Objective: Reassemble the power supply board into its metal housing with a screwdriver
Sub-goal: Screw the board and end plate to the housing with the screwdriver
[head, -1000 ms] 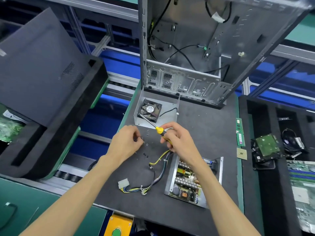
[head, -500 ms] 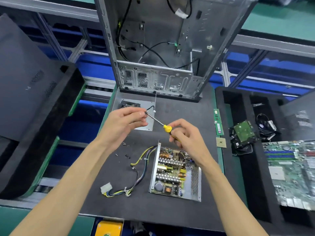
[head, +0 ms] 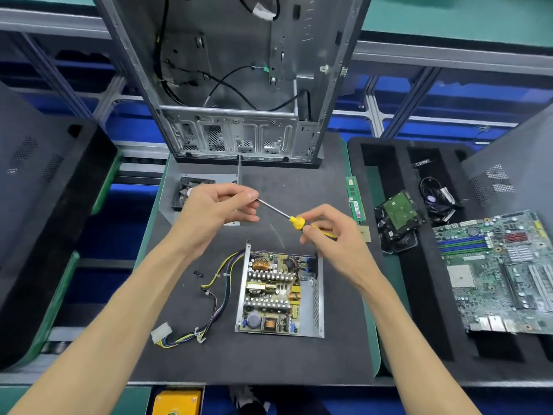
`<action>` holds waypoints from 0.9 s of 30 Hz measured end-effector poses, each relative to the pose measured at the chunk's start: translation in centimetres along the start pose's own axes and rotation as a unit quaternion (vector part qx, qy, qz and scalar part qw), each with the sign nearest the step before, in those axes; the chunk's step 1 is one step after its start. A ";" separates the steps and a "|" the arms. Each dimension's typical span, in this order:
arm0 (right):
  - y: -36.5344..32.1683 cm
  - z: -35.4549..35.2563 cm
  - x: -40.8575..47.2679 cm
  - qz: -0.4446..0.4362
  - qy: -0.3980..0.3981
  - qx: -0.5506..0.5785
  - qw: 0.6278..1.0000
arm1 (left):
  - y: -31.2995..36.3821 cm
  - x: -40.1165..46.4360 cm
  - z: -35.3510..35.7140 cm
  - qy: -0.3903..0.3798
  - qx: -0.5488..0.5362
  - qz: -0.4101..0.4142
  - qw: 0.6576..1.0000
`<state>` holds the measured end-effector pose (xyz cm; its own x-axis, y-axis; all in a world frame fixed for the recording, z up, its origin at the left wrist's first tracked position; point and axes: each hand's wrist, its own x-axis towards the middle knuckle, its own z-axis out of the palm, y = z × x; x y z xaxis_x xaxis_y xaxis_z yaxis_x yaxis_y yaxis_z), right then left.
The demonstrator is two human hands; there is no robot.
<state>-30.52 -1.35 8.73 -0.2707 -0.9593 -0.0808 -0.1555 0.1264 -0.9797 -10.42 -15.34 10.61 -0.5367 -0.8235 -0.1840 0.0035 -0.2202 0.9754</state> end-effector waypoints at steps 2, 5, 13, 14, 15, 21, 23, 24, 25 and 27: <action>0.1 -0.1 -0.2 0.015 0.005 0.049 0.999 | 0.0 -0.2 0.8 0.006 -0.035 0.000 0.999; 0.4 0.0 -0.5 0.025 0.011 0.123 0.992 | -0.2 -0.4 1.7 0.027 -0.092 0.002 0.995; 1.3 0.4 -1.1 0.023 0.007 0.196 0.980 | -0.4 -0.9 2.8 -0.001 -0.136 0.015 0.991; 1.4 0.4 -1.1 0.020 0.007 0.201 0.979 | -0.4 -1.1 3.0 0.000 -0.138 0.015 0.990; 1.4 0.3 -1.0 0.017 0.006 0.205 0.979 | -0.5 -1.1 3.1 -0.001 -0.139 0.014 0.990; 1.6 -0.2 -0.8 0.009 0.031 0.225 0.974 | -2.5 -1.6 1.7 0.041 0.093 -0.020 0.995; 1.7 -0.6 -0.6 0.011 0.046 0.219 0.975 | -3.9 -2.2 0.8 0.069 0.330 -0.018 0.941; 1.7 -0.8 -0.5 0.012 0.049 0.214 0.975 | -4.6 -2.8 0.6 0.046 0.417 -0.014 0.908; 1.8 -1.0 -0.5 0.014 0.052 0.210 0.976 | -5.2 -3.4 0.6 0.012 0.473 -0.013 0.881; 2.0 -1.2 -0.2 0.029 0.052 0.211 0.976 | -6.4 -4.4 1.1 -0.041 0.538 -0.016 0.842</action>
<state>-31.86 -0.60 7.05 -0.3663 -0.9197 -0.1413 0.2630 0.0433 -0.9638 -9.03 -9.69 5.36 -0.5784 -0.7775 -0.2467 -0.7547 0.3953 0.5236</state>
